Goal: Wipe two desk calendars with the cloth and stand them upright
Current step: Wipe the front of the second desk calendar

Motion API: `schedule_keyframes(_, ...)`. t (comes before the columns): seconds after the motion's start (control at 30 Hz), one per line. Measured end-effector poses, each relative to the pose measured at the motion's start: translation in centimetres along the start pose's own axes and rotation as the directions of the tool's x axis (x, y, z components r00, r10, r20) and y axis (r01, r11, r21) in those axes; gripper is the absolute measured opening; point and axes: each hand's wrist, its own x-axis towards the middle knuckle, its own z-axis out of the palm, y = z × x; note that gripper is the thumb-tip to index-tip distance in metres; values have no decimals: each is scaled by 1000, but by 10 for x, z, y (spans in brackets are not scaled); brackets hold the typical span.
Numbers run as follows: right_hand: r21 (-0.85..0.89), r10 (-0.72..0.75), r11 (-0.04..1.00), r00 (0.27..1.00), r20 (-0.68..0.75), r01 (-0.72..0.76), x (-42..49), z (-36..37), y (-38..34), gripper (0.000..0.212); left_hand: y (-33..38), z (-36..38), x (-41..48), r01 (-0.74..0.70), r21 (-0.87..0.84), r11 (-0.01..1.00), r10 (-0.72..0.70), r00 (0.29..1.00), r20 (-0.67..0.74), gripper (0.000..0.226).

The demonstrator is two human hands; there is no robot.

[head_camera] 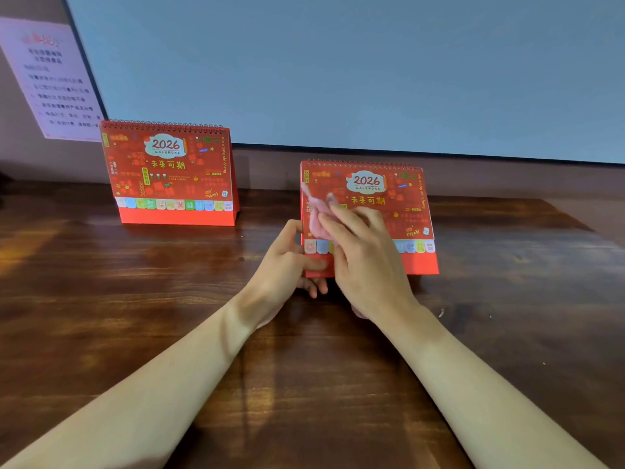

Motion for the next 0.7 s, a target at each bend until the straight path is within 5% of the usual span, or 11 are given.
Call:
schedule_keyframes(0.1, 4, -68, 998, 998, 15, 68, 1, 1, -1, 50, 1, 0, 0, -5, -1, 1000, 5, 1000, -5, 41)
schedule_keyframes(0.5, -102, 244, 964, 969, -28, -245, 48, -1, 21, 68, 0, -1, -1, 3, 1, 1000, -3, 997, 82, 41)
schedule_keyframes(0.7, -2, 59, 998, 997, 45, -59, 14, 0, 3, 61, -1, -1, 0, 6, 0, 1000, -6, 1000, 21, 43)
